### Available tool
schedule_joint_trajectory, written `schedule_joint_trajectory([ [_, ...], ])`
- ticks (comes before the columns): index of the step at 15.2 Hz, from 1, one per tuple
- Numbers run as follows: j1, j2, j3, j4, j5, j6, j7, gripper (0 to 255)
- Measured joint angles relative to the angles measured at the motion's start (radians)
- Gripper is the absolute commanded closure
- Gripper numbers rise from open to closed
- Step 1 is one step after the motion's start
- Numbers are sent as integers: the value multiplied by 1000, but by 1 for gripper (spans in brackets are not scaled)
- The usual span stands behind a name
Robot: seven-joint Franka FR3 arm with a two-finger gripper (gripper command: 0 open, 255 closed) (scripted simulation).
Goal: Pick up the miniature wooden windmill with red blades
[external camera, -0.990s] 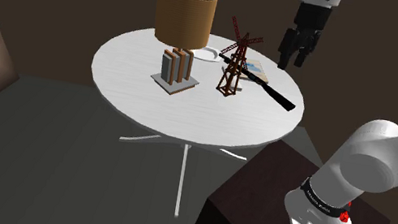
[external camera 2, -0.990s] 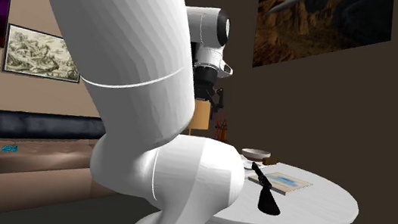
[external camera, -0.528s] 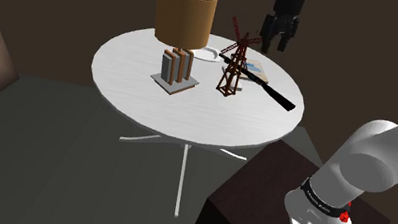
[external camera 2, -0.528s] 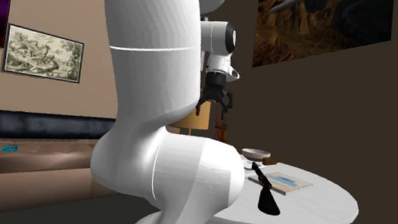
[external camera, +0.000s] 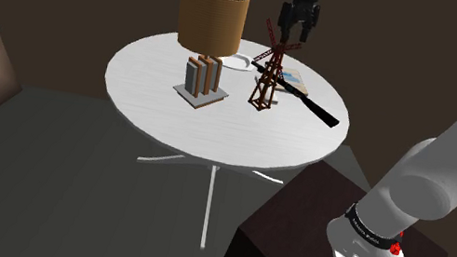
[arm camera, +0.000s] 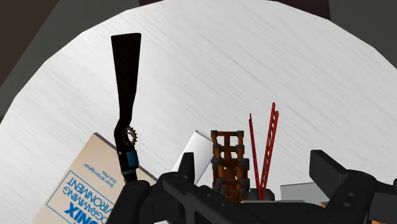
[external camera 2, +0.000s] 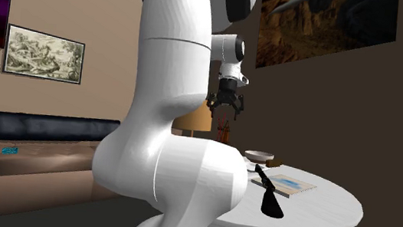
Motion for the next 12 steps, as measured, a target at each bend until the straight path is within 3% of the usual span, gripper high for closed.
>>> schedule_joint_trajectory([
  [3, -4, 75, -6, 68, -2, 2, -12, 0],
  [9, -4, 79, -6, -1, -2, 74, -12, 0],
  [10, -4, 80, -6, -5, -2, 79, -13, 255],
  [12, -4, 80, -6, -8, -2, 82, -13, 255],
])
